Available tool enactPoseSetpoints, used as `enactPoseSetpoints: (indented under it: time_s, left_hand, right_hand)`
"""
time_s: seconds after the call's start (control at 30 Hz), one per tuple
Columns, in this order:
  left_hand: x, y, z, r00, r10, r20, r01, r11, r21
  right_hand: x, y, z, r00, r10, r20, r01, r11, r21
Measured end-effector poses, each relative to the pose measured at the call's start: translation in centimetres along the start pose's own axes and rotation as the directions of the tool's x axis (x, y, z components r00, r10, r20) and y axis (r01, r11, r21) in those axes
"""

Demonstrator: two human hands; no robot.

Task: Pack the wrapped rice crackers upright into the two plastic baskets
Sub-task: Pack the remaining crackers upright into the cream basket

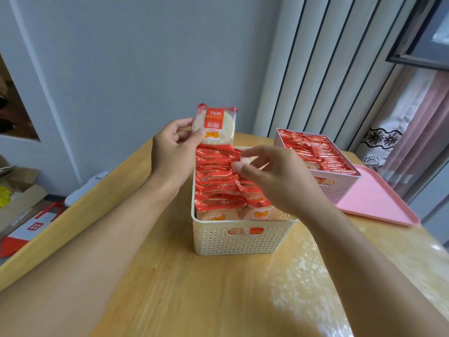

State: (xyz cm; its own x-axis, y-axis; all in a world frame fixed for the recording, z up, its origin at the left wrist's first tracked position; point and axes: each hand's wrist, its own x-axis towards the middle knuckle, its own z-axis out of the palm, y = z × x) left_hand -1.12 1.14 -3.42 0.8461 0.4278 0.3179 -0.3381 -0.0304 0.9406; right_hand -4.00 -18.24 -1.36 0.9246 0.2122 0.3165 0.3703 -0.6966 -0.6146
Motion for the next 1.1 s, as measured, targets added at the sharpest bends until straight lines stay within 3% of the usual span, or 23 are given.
enactPoseSetpoints:
  time_s: [0.13, 0.27, 0.33, 0.43, 0.5, 0.57, 0.63, 0.7, 0.8, 0.93, 1.1]
  left_hand:
    - [-1.6, 1.7, 1.0, 0.991, 0.032, 0.130, -0.019, 0.995, -0.100]
    - [-2.6, 1.6, 1.4, 0.950, 0.144, 0.277, -0.175, 0.980, 0.092]
    - [-2.3, 1.2, 0.9, 0.898, 0.162, 0.410, -0.267, 0.940, 0.213]
    - [-1.5, 1.0, -0.2, 0.736, -0.009, 0.677, -0.363, 0.839, 0.405]
    - [-1.1, 0.8, -0.8, 0.636, -0.140, 0.759, -0.395, 0.786, 0.476]
    - [-1.0, 0.6, -1.3, 0.566, -0.267, 0.780, -0.430, 0.711, 0.556]
    - [-0.9, 0.3, -1.3, 0.523, -0.341, 0.781, -0.495, 0.625, 0.604]
    - [-0.9, 0.3, -1.3, 0.499, -0.369, 0.784, -0.540, 0.576, 0.614]
    - [-0.8, 0.3, -1.4, 0.461, -0.392, 0.796, -0.619, 0.501, 0.605]
    - [-1.2, 0.3, -1.0, 0.464, -0.422, 0.779, -0.660, 0.421, 0.622]
    - [-1.7, 0.3, -0.5, 0.554, -0.460, 0.694, -0.576, 0.390, 0.718]
  right_hand:
    - [-0.1, -0.6, -0.3, 0.998, 0.059, 0.038, -0.068, 0.949, 0.308]
    - [-0.2, -1.0, -0.8, 0.978, 0.006, -0.210, 0.088, 0.896, 0.435]
    - [-0.2, -1.2, -1.9, 0.955, 0.087, -0.284, 0.104, 0.796, 0.596]
    - [-0.1, -0.9, -4.3, 0.969, 0.112, -0.218, 0.081, 0.695, 0.715]
    - [-0.3, -0.6, -5.6, 0.996, 0.072, -0.055, -0.021, 0.773, 0.634]
    - [-0.6, -0.2, -6.5, 0.992, 0.071, 0.106, -0.111, 0.892, 0.438]
    - [-0.7, 0.1, -6.7, 0.980, 0.048, 0.193, -0.084, 0.979, 0.184]
    - [-0.6, 0.0, -6.0, 0.965, 0.003, 0.262, 0.011, 0.999, -0.052]
    - [-0.4, 0.1, -4.3, 0.936, 0.061, 0.347, 0.009, 0.980, -0.198]
    - [-0.5, 0.5, -2.3, 0.926, 0.103, 0.363, 0.088, 0.876, -0.475]
    - [-0.3, 0.2, -1.7, 0.920, 0.127, 0.371, 0.118, 0.812, -0.572]
